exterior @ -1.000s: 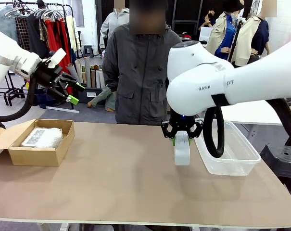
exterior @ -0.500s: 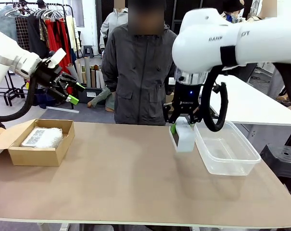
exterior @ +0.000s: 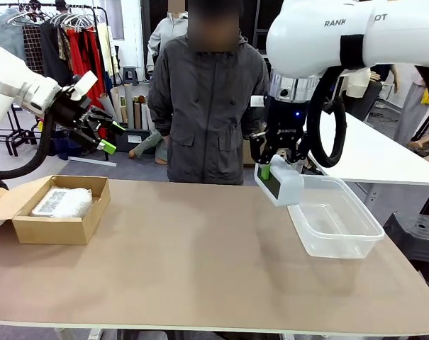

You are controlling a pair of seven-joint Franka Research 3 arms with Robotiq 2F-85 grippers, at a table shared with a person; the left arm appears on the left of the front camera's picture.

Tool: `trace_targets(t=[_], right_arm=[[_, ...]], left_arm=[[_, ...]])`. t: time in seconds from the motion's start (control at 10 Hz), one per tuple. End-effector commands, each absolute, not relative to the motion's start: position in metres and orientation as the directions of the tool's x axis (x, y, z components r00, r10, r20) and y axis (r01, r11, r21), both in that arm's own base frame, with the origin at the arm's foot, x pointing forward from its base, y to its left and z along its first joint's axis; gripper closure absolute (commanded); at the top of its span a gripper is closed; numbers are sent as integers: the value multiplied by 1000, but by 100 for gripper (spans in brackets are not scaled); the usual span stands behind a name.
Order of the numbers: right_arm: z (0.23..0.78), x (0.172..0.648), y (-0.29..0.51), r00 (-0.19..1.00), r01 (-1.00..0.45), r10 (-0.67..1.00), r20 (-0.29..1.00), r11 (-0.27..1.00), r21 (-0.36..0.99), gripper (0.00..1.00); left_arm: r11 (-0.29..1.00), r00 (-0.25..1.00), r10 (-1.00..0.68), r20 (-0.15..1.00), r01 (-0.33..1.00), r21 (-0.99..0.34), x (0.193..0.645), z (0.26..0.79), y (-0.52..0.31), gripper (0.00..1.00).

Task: Separate and place wrapped and unwrapped clocks.
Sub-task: Pick up the Digital clock indicated by the person.

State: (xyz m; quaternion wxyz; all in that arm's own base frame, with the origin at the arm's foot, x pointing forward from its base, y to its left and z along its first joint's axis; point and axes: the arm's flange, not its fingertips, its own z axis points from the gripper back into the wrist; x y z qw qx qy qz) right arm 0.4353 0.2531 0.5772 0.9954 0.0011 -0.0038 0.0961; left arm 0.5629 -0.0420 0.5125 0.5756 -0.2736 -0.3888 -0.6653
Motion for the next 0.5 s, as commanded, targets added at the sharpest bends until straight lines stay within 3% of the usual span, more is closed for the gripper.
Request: trace_targets(t=[0.0, 0.4], right_arm=[[589, 442, 235, 953, -299, 297, 66, 954, 16, 100], [601, 458, 208, 942, -316, 308, 134, 948, 43, 100]], left_arm=[[-28, -192, -553, 811, 977, 211, 558, 512, -42, 0], [-28, -192, -553, 811, 977, 211, 558, 512, -42, 0]])
